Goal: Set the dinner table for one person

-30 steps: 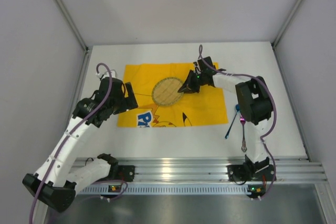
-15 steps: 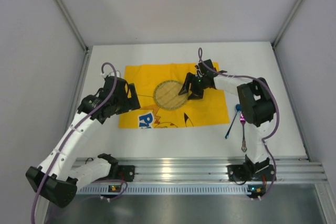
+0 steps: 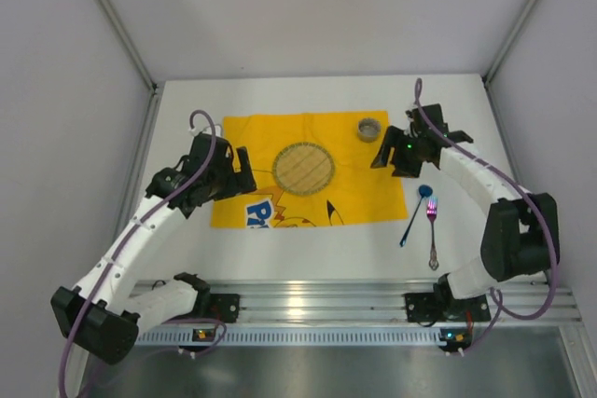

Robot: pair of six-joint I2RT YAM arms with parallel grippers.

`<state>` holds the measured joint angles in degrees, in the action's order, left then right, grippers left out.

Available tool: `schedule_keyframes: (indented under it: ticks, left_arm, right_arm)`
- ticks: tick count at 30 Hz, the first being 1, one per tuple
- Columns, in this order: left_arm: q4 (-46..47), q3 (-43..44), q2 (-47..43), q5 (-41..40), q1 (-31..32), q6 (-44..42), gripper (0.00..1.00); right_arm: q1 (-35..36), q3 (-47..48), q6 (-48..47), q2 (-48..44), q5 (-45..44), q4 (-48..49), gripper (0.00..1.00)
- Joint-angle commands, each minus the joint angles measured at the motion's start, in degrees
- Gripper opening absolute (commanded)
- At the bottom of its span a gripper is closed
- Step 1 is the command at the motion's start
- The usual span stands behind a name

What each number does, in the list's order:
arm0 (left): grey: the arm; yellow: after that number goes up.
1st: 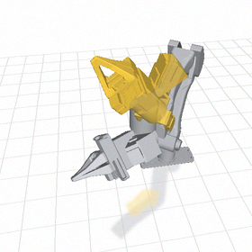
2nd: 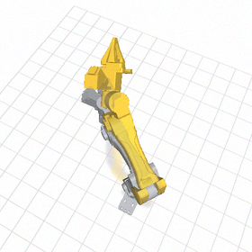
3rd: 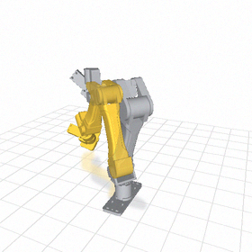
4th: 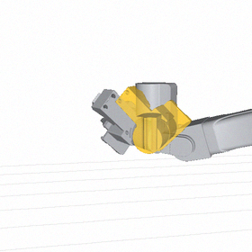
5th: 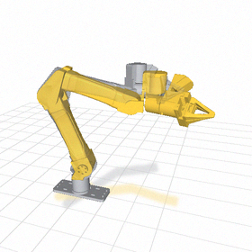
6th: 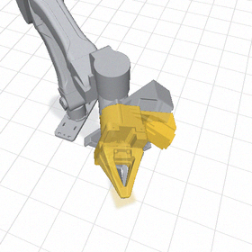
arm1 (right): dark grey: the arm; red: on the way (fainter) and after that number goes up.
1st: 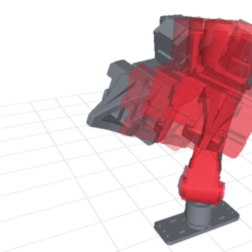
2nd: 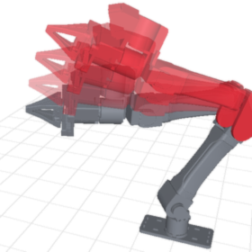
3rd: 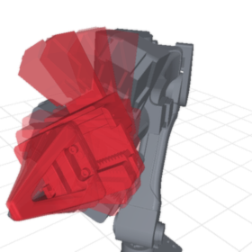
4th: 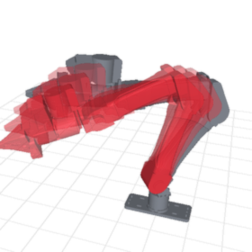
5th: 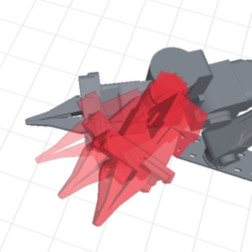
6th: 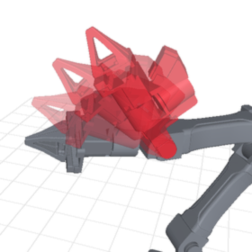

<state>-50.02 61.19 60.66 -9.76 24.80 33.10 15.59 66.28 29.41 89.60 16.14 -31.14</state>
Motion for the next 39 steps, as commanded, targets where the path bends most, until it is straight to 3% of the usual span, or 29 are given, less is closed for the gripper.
schedule_keyframes:
  ticks: [1, 6, 19, 23, 29, 32, 34, 39]
  left_arm:
    - [5.0, -2.2, 0.0, 2.4, 0.1, -0.4, 0.98]
    - [7.1, -4.4, 0.3, 4.0, 0.2, -0.4, 0.98]
    - [5.5, -3.1, 0.5, 2.6, 0.2, -1.0, 0.97]
    - [4.4, -3.7, -0.5, 2.1, 0.2, -0.4, 0.98]
    - [3.4, -3.6, -0.9, 1.6, 0.2, -0.1, 0.98]
    - [3.3, -3.2, -0.5, 1.2, 0.2, -0.2, 0.97]
    - [3.3, -2.9, 0.2, 1.2, 0.2, -0.1, 0.97]
    - [4.1, -2.9, 1.2, 2.1, 0.2, 0.4, 0.97]
  right_arm:
    - [-6.9, -7.3, -3.1, -4.2, -4.4, -6.9, 0.68]
    - [-12.4, -12.1, -4.6, -5.5, -8.9, -9.9, 0.62]
    - [-17.3, -11.8, -6.9, 0.7, -17.4, -11.2, 0.43]
    - [-18.0, -11.9, -7.4, 3.3, -17.0, -9.6, 0.31]
    - [-18.0, -11.1, -6.6, 7.2, -16.4, -7.3, 0.23]
    - [-18.0, -10.6, -7.0, 7.7, -15.0, -7.3, 0.06]
    - [-18.0, -9.9, -7.5, 7.3, -15.7, -8.1, 0.0]
    - [-17.8, -5.9, -8.1, 4.9, -19.3, -14.7, 0.0]
